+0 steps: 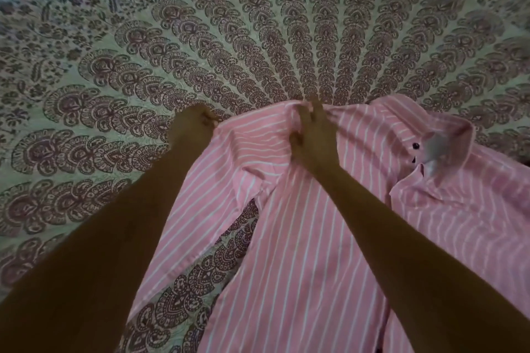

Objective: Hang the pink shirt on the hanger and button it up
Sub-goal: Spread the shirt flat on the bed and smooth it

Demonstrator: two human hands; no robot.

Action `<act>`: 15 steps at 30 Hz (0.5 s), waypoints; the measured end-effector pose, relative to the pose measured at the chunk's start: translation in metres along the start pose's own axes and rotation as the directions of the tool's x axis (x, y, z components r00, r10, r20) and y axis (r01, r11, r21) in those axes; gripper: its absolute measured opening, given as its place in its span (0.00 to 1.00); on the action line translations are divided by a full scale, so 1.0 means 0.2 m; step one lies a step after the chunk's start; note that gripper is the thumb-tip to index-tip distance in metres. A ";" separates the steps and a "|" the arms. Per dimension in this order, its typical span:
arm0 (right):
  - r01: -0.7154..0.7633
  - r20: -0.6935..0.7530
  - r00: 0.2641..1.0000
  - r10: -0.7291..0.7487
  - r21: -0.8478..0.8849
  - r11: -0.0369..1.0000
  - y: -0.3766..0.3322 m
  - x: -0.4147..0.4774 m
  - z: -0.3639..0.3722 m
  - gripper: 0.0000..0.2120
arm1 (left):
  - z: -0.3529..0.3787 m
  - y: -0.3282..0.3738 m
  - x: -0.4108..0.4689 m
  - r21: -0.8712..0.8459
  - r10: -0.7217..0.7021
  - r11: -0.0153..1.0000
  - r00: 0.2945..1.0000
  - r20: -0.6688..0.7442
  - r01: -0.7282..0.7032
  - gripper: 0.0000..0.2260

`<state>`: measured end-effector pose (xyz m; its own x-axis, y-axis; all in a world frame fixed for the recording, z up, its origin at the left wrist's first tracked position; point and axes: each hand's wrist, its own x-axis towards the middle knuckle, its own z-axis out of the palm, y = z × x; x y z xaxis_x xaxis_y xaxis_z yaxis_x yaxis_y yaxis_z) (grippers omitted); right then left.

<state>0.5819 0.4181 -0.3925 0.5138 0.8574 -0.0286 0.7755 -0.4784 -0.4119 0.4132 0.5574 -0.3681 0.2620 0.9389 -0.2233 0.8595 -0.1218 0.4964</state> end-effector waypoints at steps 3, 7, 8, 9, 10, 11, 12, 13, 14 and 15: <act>0.049 0.005 0.999 -0.049 -0.018 0.999 -0.05 -0.12 0.06 0.30 | 0.01 -0.05 -0.06 0.173 0.102 0.979 0.993 0.064 -0.111 0.09; 0.045 0.269 0.963 -0.005 -0.145 0.988 -0.05 -0.16 0.09 0.39 | -0.06 -0.23 -0.13 0.317 0.014 0.941 0.949 0.315 -0.120 0.23; 0.059 0.286 0.958 0.001 -0.203 0.977 -0.05 -0.16 0.09 0.41 | -0.08 -0.27 -0.14 0.293 0.017 0.947 0.934 0.358 -0.129 0.24; 0.063 0.287 0.958 0.009 -0.240 0.969 -0.07 -0.16 0.09 0.42 | -0.10 -0.28 -0.15 0.253 0.036 0.958 0.931 0.364 -0.136 0.21; 0.055 0.279 0.960 0.021 -0.261 0.964 -0.08 -0.14 0.10 0.41 | -0.13 -0.29 -0.14 0.203 0.059 0.970 0.943 0.329 -0.131 0.17; 0.043 0.270 0.962 0.034 -0.274 0.961 -0.10 -0.13 0.10 0.38 | -0.17 -0.30 -0.12 0.153 0.058 0.983 0.966 0.254 -0.099 0.14; 0.026 0.265 0.963 0.051 -0.278 0.960 -0.12 -0.11 0.10 0.37 | -0.20 -0.30 -0.09 0.087 0.034 0.995 0.985 0.170 -0.049 0.12; 0.003 0.263 0.962 0.072 -0.274 0.962 -0.14 -0.09 0.10 0.36 | -0.23 -0.30 -0.05 0.039 0.005 0.999 0.995 0.104 -0.009 0.11; -0.024 0.258 0.962 0.094 -0.263 0.965 -0.17 -0.08 0.10 0.36 | -0.24 -0.29 -0.01 0.040 -0.014 0.999 0.998 0.066 0.012 0.11; -0.057 0.251 0.961 0.120 -0.245 0.968 -0.19 -0.07 0.10 0.36 | -0.24 -0.28 0.01 0.128 -0.021 0.992 0.998 0.056 0.014 0.11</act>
<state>0.5368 0.4276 -0.3948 0.4949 0.8135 -0.3054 0.8111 -0.5586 -0.1736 0.3436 0.5822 -0.3558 0.2679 0.9219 -0.2800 0.9122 -0.1492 0.3816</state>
